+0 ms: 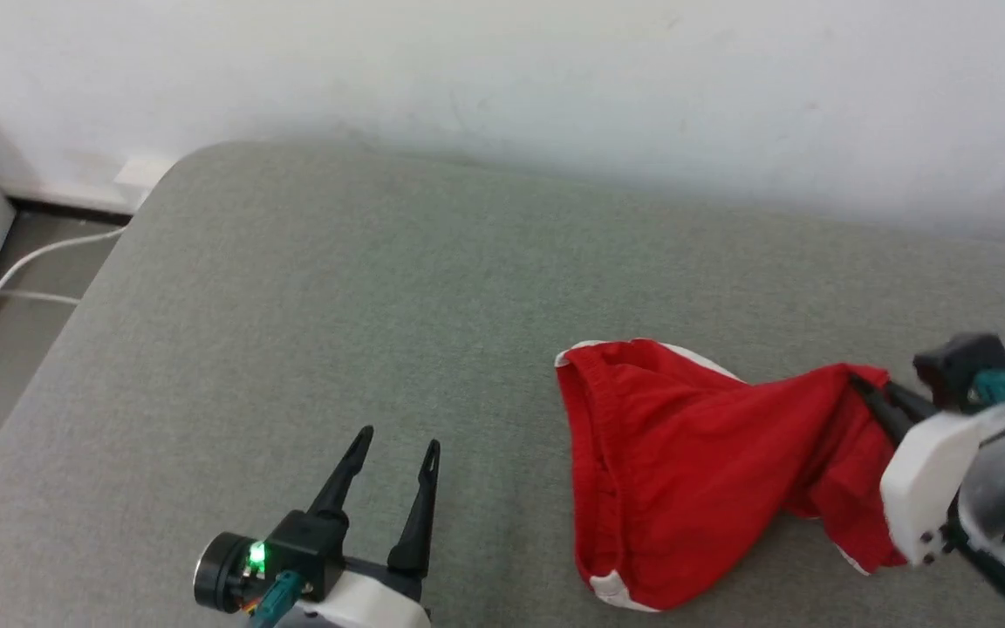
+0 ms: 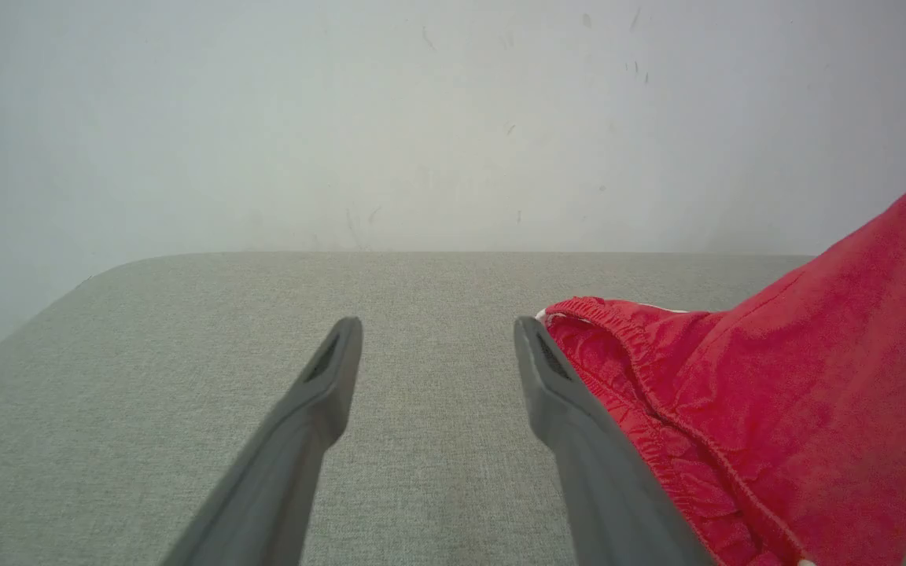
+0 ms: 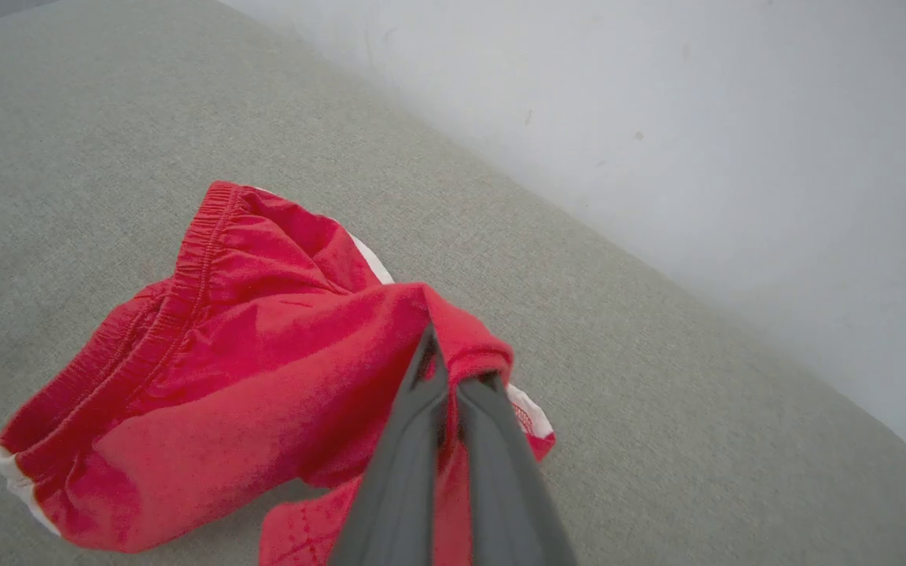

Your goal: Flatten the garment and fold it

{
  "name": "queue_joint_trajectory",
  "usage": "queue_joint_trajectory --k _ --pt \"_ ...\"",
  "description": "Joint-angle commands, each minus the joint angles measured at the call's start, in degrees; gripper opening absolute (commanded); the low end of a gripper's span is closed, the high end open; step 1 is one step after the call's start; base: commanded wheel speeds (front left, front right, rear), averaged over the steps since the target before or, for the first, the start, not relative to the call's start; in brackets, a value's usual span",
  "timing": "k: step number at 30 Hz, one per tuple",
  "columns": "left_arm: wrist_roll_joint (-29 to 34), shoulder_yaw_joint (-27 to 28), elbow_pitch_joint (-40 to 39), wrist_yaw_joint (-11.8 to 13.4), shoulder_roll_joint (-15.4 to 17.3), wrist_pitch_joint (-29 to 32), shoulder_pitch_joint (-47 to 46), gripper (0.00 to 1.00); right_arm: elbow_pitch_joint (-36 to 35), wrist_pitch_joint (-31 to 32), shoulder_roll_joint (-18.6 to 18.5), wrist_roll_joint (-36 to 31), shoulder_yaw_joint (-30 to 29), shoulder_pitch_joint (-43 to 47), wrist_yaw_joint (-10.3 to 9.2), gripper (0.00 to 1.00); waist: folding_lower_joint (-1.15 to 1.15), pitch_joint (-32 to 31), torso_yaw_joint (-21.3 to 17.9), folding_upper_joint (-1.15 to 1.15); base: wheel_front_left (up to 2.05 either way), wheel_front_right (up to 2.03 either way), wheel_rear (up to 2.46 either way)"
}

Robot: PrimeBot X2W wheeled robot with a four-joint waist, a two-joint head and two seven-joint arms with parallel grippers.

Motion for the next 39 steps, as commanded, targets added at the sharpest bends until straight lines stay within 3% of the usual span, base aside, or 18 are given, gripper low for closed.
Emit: queue_joint_trajectory --k 1,7,15,16,17,23,28,34,39 --pt "0.5 -0.2 0.3 -0.3 -0.4 -0.3 -1.1 1.00 3.3 0.3 -2.0 -0.1 0.7 -3.2 -0.12 0.00 0.00 4.0 4.5 0.00 0.00 0.00 0.00" --pt "0.9 -0.6 0.9 -0.9 -1.2 -0.3 -2.4 1.00 21.7 0.0 -5.2 0.0 2.9 -13.0 -0.12 0.00 0.00 6.5 8.3 0.00 0.00 0.00 0.00" --pt "1.1 -0.8 1.1 -1.3 -1.7 -0.3 -3.4 1.00 42.9 -7.5 -5.0 -2.4 6.3 -22.7 -0.12 0.00 0.00 8.1 10.7 0.00 0.00 0.00 0.00" --pt "1.1 -0.8 1.1 -1.3 -1.8 -0.3 -3.5 1.00 45.2 -8.5 -4.8 -3.0 6.9 -23.6 -0.12 0.33 0.00 8.2 10.8 0.00 0.00 0.00 0.00" --pt "1.1 -0.8 1.1 -1.3 -1.8 -0.3 -3.6 1.00 47.4 -9.3 -4.5 -3.6 7.6 -24.4 -0.12 1.00 0.00 8.1 10.8 0.00 0.00 0.00 0.00" --pt "1.3 -0.6 1.2 -1.3 -2.0 -0.3 -3.9 1.00 56.7 -13.6 -2.8 -4.6 10.3 -27.9 -0.12 1.00 0.00 6.3 9.0 0.00 0.00 0.00 0.00" --pt "1.6 0.2 1.2 -1.5 -2.0 -0.3 -3.5 1.00 60.0 -17.2 -2.0 -4.4 10.7 -29.8 -0.12 1.00 0.00 3.5 5.8 0.00 0.00 0.00 0.00" --pt "1.5 1.4 0.7 -1.6 -1.9 -0.3 -2.2 1.00 57.9 -24.1 -1.6 -5.7 10.7 -30.1 -0.12 1.00 0.00 0.1 1.0 0.00 0.00 0.00 0.00" --pt "0.8 2.1 -0.1 -1.9 -2.0 -0.3 -1.3 1.00 52.5 -31.0 -0.6 -5.6 6.6 -26.9 -0.12 1.00 0.00 -1.9 -2.2 0.00 0.00 0.00 0.00"
